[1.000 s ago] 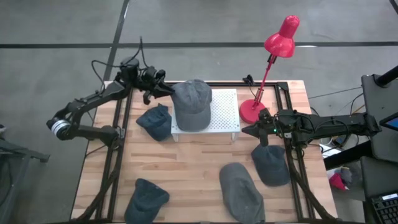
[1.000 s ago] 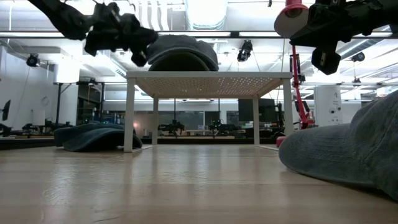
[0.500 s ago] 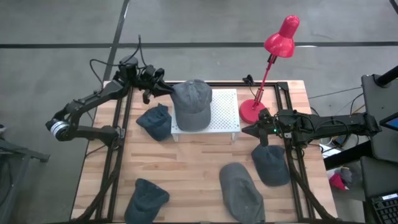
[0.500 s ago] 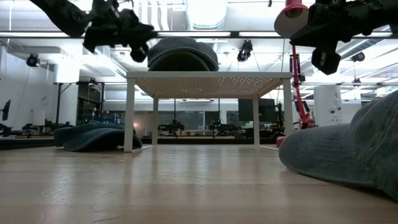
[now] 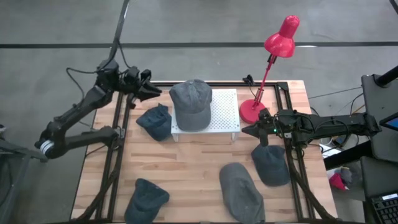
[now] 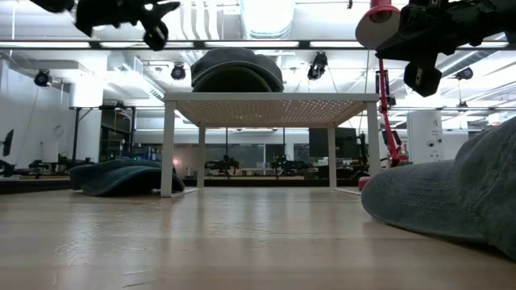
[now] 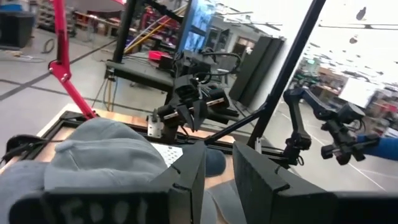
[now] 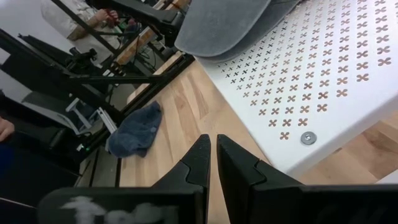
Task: Pick & Place hat
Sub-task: Put the top left blue cap on the shelf
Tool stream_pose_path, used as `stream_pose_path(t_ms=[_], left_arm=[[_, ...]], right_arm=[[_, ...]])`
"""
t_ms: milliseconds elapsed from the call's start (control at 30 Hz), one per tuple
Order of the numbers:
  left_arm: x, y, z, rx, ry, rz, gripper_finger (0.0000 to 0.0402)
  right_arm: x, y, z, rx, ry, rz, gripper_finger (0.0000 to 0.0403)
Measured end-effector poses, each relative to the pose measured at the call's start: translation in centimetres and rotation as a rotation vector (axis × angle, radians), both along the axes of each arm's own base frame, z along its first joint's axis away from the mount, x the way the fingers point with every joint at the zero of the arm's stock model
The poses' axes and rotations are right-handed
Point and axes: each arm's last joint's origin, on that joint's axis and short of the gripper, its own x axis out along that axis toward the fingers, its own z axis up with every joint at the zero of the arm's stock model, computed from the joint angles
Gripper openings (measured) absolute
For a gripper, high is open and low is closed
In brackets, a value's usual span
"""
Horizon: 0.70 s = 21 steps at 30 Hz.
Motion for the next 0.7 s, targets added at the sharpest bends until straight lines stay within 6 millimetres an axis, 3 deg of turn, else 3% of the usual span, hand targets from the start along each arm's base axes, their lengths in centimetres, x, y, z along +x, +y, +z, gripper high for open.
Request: stream_pose_path(t_ms=[367,700], left_arm=[[-2.2,-4.6,-0.5,-0.089,0.121,0.121,0.0087],[-3.2,-6.8,-1.3,-0.219,0.224,0.214,0.0087]], right_arm=[[0.0,0.0,0.0,-0.001,0.000,0.000,0.0027],[0.0,0.0,0.0,-0.001,0.003,0.002,0.0027]])
